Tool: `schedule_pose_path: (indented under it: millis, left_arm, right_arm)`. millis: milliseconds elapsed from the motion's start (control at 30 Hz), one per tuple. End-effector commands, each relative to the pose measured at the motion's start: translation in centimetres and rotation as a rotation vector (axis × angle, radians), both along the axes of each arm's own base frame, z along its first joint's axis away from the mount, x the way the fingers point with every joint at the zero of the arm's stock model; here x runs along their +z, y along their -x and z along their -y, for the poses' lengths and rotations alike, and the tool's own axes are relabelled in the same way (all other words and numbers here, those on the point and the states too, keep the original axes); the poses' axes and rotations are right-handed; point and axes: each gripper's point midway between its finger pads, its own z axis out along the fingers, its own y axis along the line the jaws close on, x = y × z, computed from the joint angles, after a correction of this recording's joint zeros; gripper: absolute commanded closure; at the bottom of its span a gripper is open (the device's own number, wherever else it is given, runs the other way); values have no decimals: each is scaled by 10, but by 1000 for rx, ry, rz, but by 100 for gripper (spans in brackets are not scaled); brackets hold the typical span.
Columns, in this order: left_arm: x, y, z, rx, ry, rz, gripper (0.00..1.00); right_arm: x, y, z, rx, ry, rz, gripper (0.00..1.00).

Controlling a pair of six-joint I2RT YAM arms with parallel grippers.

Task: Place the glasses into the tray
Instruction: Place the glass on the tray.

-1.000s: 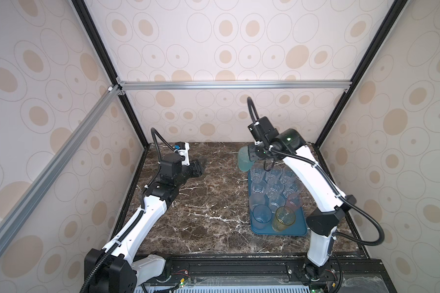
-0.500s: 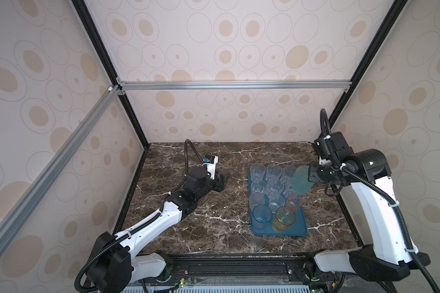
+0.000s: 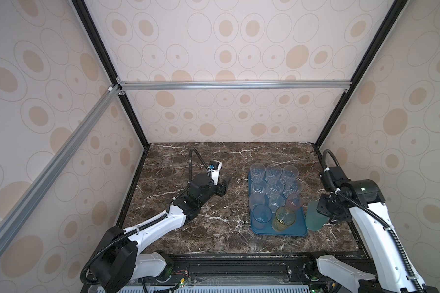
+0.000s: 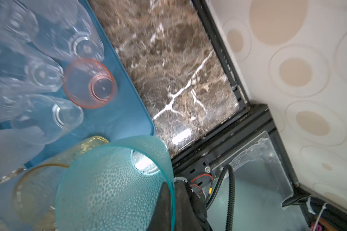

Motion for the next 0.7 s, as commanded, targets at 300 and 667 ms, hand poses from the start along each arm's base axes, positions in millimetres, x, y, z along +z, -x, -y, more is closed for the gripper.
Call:
schedule_pose_path:
  millis: [300, 667]
  left_arm:
    - [1, -3, -1, 5, -8, 45, 35]
    - [-10, -5, 0, 7, -28, 23, 35]
  right_arm:
    - [-54, -13, -13, -94, -103, 71, 100]
    - [-83, -33, -15, -72, -105, 106, 100]
